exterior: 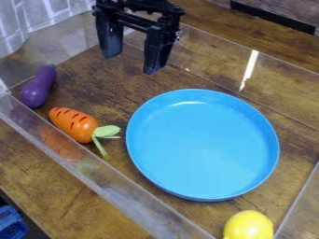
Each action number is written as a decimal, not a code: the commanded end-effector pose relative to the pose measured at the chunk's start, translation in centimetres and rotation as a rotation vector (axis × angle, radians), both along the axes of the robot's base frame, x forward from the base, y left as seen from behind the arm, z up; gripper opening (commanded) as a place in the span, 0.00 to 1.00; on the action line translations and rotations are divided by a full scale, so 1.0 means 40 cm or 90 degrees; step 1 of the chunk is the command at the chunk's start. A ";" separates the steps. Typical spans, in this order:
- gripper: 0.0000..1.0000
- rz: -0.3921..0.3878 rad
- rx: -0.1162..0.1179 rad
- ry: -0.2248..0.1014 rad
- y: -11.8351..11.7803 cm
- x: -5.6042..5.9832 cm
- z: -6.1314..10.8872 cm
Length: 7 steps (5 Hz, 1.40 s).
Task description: Move the carrot to the left side
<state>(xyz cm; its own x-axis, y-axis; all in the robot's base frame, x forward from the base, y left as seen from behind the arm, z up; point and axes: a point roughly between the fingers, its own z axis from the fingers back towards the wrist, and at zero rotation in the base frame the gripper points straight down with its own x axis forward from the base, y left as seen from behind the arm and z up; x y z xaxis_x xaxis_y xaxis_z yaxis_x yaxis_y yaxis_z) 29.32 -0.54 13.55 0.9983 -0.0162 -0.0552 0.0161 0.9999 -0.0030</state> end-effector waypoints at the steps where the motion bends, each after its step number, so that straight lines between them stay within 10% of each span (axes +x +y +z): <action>1: 1.00 -0.029 -0.001 0.011 -0.001 -0.002 -0.017; 7: 1.00 -0.274 -0.007 0.069 0.006 -0.014 -0.108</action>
<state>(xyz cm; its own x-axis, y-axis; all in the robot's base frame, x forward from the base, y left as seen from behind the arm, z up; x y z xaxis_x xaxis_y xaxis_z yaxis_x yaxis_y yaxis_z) 28.47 -0.12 8.41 0.8900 -0.4157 -0.1871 0.4138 0.9089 -0.0511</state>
